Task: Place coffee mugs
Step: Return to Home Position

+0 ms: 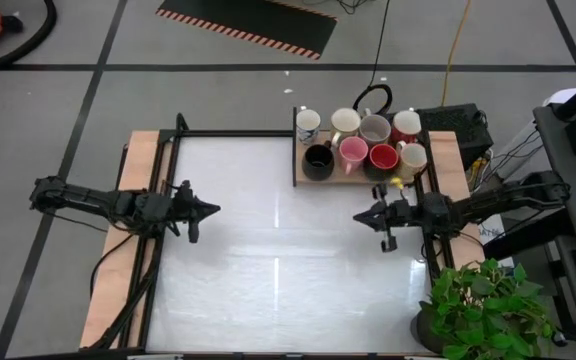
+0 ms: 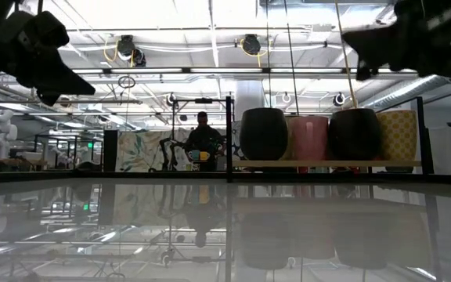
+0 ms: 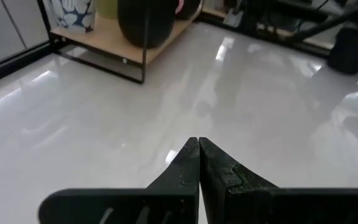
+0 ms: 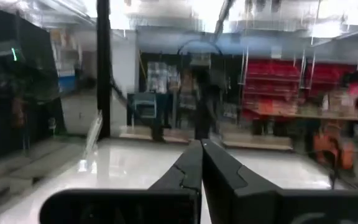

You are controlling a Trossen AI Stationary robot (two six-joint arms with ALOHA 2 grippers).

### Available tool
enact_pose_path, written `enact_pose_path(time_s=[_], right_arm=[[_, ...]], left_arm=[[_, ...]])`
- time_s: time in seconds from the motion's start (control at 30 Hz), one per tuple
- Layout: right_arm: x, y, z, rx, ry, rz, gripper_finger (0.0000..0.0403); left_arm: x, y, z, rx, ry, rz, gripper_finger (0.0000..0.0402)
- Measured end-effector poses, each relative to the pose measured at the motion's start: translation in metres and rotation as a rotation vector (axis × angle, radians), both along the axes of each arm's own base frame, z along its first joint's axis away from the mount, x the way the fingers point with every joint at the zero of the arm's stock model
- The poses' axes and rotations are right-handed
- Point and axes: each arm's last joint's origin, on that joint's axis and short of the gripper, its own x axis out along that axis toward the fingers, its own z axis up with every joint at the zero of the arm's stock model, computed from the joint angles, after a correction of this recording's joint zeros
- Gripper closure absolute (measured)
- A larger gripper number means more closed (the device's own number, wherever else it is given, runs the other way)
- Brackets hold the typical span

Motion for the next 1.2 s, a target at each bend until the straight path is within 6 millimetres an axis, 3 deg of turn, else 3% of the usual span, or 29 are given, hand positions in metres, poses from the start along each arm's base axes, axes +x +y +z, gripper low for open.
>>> enact_pose_path(time_s=[0.17,0.4,1.03,1.2], right_arm=[[-0.002,-0.003,-0.007,-0.005,0.098,0.011,0.0403],[-0.009,-0.010,-0.004,-0.039,0.097,0.054,0.0403],[-0.054,-0.032,0.001,-0.061,0.076,-0.084,0.0403],[-0.058,-0.034,0.000,-0.028,0.080,-0.150,0.0403]], left_arm=[[-0.005,0.001,0.001,-0.008,-0.015,0.022,0.0401],[-0.010,0.003,0.000,-0.020,-0.017,0.056,0.0401],[-0.029,0.008,-0.002,-0.034,-0.033,0.102,0.0402],[-0.029,0.008,-0.001,-0.027,-0.035,0.110,0.0402]])
